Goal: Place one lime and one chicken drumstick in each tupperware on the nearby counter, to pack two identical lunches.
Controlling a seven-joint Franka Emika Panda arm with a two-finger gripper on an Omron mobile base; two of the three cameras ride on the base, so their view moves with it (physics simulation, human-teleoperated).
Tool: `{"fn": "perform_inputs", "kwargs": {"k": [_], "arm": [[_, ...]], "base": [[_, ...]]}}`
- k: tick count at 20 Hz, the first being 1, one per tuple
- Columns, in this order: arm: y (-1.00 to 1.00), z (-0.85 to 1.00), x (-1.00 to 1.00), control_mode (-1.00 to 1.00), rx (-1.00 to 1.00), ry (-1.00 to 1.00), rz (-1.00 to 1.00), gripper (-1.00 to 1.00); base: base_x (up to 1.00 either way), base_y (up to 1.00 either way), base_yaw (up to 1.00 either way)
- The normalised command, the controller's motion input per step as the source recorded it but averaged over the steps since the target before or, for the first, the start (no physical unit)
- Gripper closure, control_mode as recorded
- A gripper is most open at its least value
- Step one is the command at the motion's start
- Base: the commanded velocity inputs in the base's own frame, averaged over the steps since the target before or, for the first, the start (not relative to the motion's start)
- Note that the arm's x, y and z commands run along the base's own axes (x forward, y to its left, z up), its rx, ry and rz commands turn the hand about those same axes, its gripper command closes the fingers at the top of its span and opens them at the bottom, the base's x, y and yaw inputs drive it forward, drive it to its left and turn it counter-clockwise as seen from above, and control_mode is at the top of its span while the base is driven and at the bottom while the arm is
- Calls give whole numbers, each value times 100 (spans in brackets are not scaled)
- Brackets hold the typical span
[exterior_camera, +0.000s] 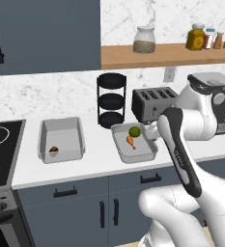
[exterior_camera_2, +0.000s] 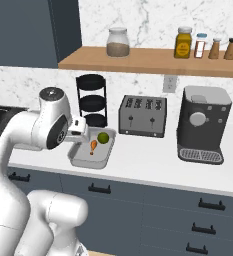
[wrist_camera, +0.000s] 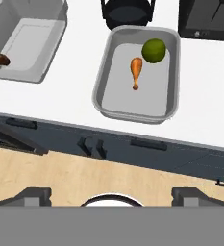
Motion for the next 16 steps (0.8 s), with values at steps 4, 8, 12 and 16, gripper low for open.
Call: {"fn": "perform_inputs", "kwargs": {"k": [4, 8, 12, 16], "arm": [[-9, 27, -97, -100, 0, -12, -11, -100], [-1, 42, -100, -100, 0, -17, -11, -100], [0, 54, -90, -100, 1, -6, -3, -100], [1, 75, -43, -100, 0, 0, 0, -100]], "base": [[0, 0, 0], [0, 0, 0], [0, 0, 0], [0, 0, 0]]}}
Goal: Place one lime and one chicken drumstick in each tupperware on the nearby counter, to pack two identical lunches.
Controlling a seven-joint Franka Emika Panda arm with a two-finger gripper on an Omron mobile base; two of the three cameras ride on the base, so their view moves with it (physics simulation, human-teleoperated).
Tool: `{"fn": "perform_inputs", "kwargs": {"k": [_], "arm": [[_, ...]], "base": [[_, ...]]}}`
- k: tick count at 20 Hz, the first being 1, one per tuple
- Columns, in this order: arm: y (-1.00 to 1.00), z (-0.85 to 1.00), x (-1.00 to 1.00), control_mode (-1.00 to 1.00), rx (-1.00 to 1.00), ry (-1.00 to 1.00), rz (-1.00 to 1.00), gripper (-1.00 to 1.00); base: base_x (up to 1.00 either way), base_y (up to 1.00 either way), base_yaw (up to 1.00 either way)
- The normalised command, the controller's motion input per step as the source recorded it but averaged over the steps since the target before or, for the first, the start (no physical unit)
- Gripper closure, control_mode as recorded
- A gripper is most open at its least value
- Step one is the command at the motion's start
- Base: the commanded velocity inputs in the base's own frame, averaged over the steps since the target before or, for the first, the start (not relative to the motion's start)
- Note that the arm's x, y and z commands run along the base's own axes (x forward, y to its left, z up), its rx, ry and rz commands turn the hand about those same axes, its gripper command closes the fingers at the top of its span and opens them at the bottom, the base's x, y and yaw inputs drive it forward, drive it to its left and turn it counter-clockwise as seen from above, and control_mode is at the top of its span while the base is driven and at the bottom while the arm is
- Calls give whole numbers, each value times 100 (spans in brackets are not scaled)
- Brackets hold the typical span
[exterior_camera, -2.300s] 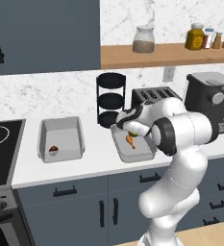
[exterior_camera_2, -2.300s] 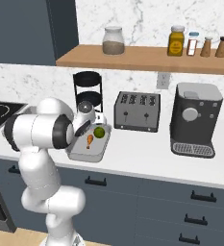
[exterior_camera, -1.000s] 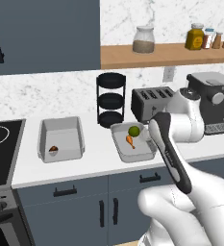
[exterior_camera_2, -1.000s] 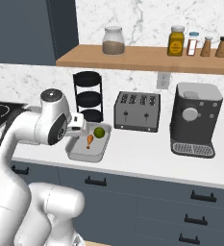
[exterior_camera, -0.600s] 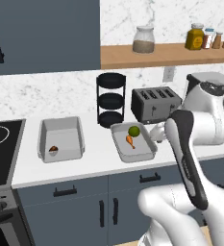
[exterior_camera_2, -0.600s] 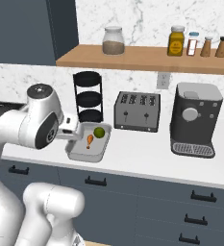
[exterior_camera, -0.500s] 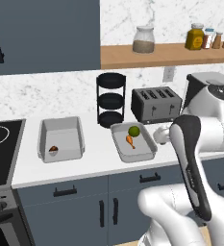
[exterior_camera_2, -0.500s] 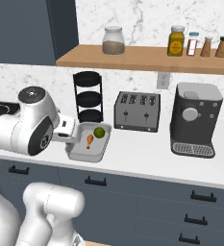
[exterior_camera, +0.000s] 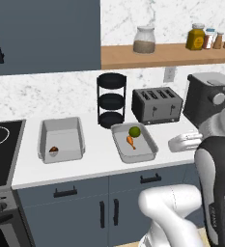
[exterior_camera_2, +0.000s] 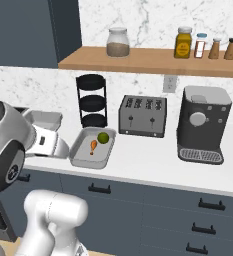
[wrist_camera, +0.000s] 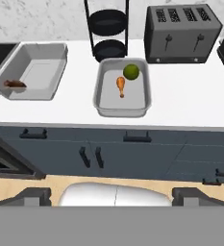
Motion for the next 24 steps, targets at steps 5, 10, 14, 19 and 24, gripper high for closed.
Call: {"fn": "perform_inputs", "kwargs": {"k": [5, 10, 14, 19, 24], "arm": [[4, 100, -18, -100, -8, 0, 0, -100], [2, 70, -69, -100, -22, -2, 0, -100], [0, 26, -73, -100, -6, -1, 2, -100], [-14, 3, -54, 100, 7, 0, 10, -100], [0, 0, 0, 100, 0, 0, 0, -100]], "base": [[0, 0, 0], [0, 0, 0], [0, 0, 0], [-10, -8, 3], [-33, -53, 11]]}}
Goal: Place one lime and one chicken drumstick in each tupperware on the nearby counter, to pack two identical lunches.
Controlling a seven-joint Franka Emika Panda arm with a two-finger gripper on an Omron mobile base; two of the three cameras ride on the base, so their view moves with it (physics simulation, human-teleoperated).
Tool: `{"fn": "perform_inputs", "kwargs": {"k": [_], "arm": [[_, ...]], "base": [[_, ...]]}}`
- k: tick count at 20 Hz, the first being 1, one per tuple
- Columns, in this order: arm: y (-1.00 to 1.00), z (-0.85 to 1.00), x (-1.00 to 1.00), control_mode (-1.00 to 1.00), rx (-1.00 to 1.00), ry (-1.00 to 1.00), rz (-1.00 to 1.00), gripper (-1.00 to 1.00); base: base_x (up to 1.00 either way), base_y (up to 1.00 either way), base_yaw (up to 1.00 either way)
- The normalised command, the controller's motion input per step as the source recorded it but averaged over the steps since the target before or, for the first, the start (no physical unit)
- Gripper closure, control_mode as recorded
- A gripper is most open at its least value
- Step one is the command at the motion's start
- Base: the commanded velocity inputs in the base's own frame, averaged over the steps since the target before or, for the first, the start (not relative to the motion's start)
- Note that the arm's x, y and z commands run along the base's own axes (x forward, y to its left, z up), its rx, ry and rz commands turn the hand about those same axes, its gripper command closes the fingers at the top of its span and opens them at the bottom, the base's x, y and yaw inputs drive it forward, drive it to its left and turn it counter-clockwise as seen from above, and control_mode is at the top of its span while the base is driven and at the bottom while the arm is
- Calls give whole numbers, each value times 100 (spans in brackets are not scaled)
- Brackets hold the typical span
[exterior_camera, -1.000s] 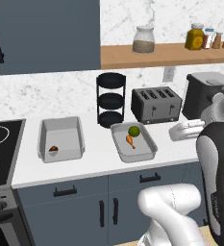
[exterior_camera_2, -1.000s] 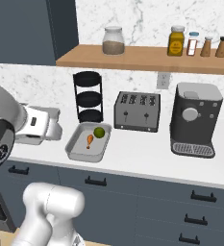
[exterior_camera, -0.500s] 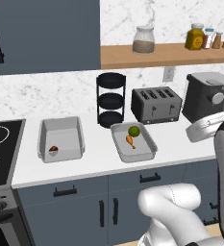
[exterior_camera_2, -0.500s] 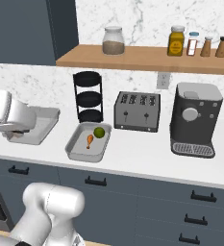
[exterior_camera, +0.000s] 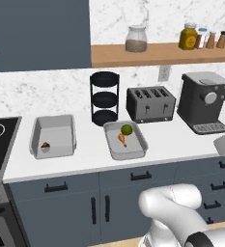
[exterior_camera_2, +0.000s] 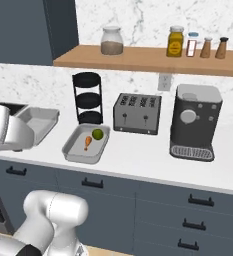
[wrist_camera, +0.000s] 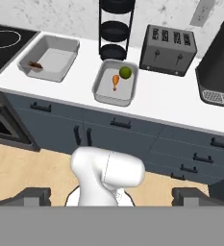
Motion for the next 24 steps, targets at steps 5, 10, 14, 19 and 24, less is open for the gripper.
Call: {"fn": "perform_inputs", "kwargs": {"k": [5, 10, 14, 19, 24], "arm": [[0, 0, 0, 100, 0, 0, 0, -100], [0, 0, 0, 100, 0, 0, 0, -100], [0, 0, 0, 100, 0, 0, 0, -100], [0, 0, 0, 100, 0, 0, 0, -100], [0, 0, 0, 100, 0, 0, 0, -100]], "base": [[-11, -42, -11], [-43, -65, -23], [-71, -38, -35], [-62, -32, -28], [2, -79, -12]]}}
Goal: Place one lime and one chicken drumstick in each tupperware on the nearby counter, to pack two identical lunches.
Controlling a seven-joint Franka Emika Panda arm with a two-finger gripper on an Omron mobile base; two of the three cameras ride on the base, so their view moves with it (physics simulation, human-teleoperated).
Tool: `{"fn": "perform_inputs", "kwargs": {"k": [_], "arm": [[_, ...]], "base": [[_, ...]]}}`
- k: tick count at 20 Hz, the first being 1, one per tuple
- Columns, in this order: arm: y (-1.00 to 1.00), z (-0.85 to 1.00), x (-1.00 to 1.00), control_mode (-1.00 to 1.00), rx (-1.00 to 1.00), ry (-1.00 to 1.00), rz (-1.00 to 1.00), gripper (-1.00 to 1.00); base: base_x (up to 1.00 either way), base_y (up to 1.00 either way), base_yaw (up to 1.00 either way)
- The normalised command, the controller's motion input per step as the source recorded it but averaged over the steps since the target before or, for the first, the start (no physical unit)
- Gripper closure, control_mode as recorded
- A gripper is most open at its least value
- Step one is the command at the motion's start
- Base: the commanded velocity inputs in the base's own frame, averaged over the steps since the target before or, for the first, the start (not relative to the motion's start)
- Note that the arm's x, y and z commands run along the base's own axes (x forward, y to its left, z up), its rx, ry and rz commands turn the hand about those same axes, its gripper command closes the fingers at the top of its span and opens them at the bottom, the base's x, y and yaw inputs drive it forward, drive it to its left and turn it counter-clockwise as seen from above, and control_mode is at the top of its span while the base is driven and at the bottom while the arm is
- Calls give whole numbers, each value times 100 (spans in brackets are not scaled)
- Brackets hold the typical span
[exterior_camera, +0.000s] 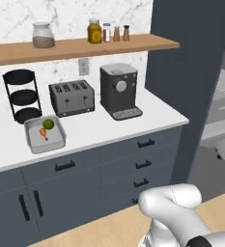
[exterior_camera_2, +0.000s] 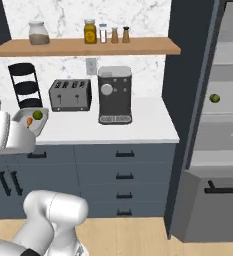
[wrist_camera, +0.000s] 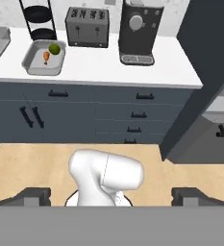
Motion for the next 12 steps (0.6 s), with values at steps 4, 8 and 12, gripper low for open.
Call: {"fn": "perform_inputs", "kwargs": {"k": [4, 8, 12], "arm": [[0, 0, 0, 100, 0, 0, 0, -100], [0, 0, 0, 100, 0, 0, 0, -100], [0, 0, 0, 100, 0, 0, 0, -100]], "base": [[18, -100, 12], [-3, -99, 37], [-19, -88, 44]]}}
